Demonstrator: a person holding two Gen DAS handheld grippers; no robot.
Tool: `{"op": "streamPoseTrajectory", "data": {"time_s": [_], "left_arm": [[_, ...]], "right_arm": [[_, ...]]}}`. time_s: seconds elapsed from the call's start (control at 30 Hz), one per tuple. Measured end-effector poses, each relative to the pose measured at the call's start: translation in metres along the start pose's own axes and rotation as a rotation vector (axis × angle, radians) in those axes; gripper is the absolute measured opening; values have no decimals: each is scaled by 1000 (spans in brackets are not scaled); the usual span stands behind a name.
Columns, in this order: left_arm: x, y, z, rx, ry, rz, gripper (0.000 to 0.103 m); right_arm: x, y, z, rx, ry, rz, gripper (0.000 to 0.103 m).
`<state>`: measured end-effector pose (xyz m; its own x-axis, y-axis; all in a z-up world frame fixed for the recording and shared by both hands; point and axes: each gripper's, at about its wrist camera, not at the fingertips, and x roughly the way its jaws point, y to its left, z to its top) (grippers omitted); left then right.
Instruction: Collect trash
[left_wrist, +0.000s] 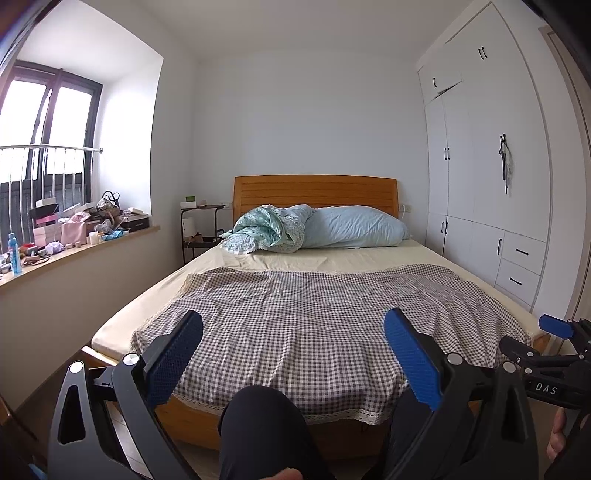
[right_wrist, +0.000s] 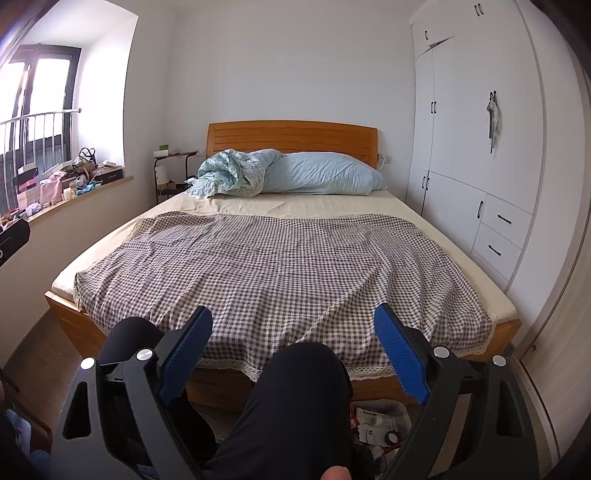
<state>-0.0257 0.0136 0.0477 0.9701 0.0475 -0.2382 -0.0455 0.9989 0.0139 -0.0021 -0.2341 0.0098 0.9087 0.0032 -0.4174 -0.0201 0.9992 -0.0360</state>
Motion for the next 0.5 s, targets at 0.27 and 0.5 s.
{"op": "streamPoseTrajectory", "data": {"time_s": [0.27, 0.5], "left_arm": [[9, 2, -6, -7, 13, -28, 95], [66, 15, -2, -55, 54, -8, 95]], "right_arm": [[6, -4, -2, 8, 9, -4, 85], [33, -6, 18, -37, -50, -27, 85]]}}
